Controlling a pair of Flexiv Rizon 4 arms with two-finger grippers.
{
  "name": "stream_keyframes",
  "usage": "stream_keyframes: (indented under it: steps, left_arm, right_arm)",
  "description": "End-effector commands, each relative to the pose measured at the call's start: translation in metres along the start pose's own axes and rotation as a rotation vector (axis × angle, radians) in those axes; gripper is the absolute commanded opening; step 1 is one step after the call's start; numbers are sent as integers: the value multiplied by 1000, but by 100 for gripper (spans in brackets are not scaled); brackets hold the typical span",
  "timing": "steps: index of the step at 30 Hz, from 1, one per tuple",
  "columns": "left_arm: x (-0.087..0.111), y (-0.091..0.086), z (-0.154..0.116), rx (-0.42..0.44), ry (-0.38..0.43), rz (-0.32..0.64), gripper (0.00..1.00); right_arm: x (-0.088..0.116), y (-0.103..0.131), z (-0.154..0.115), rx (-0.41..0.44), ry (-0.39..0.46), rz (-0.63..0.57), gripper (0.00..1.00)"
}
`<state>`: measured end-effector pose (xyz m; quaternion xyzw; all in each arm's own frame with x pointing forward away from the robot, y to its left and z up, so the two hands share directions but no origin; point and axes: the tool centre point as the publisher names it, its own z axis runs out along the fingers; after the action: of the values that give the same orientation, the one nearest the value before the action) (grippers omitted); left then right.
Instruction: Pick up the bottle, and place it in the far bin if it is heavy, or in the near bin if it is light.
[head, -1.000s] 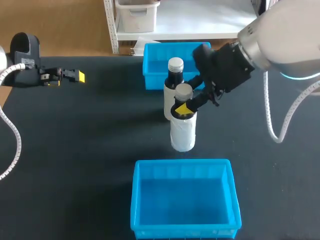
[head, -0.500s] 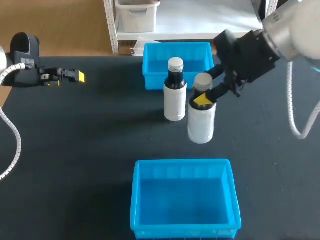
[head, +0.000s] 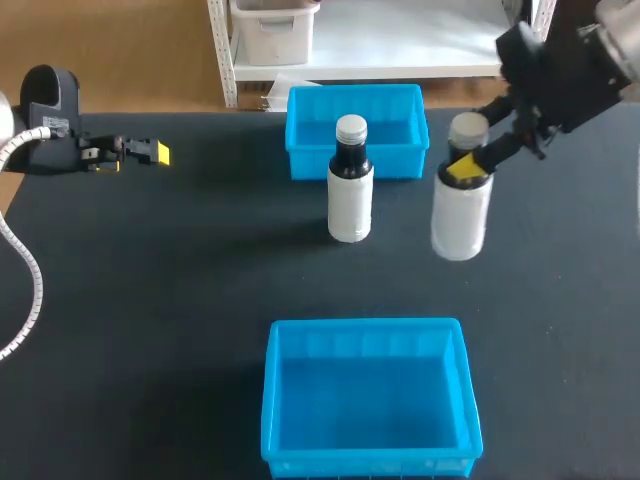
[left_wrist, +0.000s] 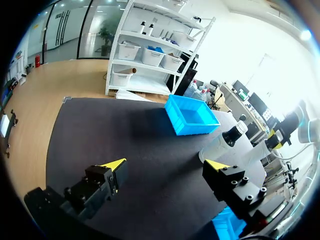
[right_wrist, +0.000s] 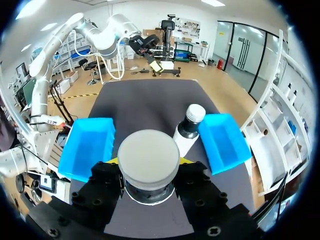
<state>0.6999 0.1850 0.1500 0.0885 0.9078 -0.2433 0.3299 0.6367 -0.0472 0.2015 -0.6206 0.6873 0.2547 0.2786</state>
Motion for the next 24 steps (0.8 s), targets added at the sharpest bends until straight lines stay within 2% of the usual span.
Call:
stream_keyframes:
  steps: [1, 5, 11, 17, 24]
  left_arm:
    - [0, 0, 0, 0, 0, 0, 100]
    - [0, 0, 0, 0, 0, 0, 100]
    - [0, 0, 0, 0, 0, 0, 100]
    - [0, 0, 0, 0, 0, 0, 100]
    - [0, 0, 0, 0, 0, 0, 100]
  right_arm:
    - [8, -21, -17, -8, 1, 11, 0]
    - [18, -43, -26, 1, 1, 18, 0]
    - [26, -88, -36, -6, 12, 33, 0]
    - [22, -133, -39, -11, 16, 27, 0]
    - [6, -174, -29, -28, 2, 6, 0]
